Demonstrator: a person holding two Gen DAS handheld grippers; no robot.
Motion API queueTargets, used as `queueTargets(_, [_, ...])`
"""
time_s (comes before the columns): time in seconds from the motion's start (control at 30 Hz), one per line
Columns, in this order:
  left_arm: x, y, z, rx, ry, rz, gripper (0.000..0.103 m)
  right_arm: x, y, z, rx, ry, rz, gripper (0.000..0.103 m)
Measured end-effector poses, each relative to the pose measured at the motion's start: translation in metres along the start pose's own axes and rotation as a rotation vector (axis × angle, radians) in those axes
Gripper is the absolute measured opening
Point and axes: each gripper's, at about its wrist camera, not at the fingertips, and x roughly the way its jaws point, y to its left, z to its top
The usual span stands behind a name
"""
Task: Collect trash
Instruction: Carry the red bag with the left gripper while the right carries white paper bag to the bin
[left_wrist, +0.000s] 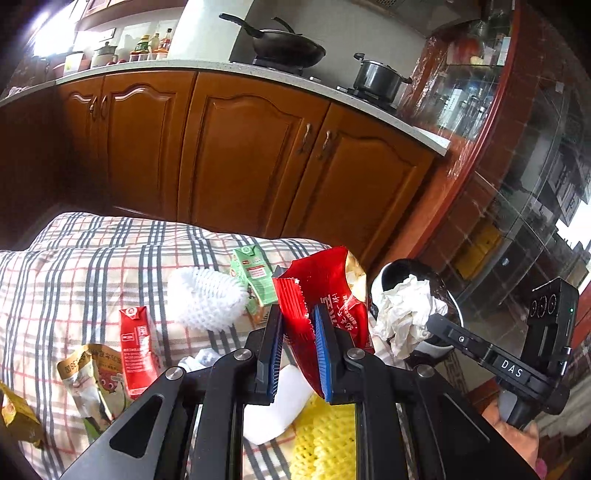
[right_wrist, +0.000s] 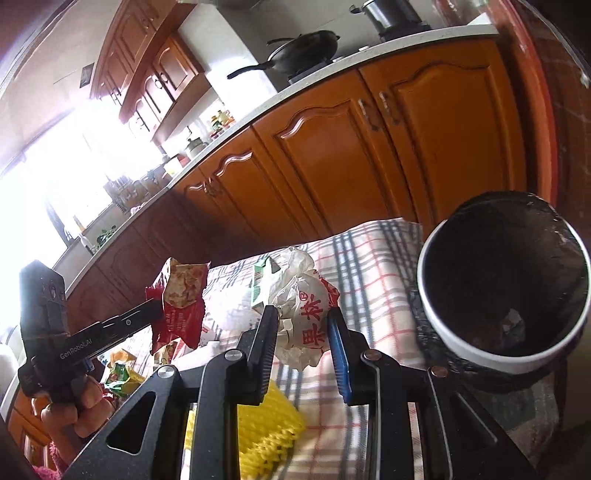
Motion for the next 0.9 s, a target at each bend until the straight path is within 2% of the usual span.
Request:
queueTargets(0.47, [0.059,-0.073,0.002,0.127,0.078,-0.066,0.015,-0.047,-0.058,0.005,0.049,-0.064,-0.133,0.028])
queueTargets(0.9, [0.122,-0.12,0.03,0.195,0.143,-0.062,0.016,-0.06,-0.106,0.017,0.08,-0.078,-0.232,0.028])
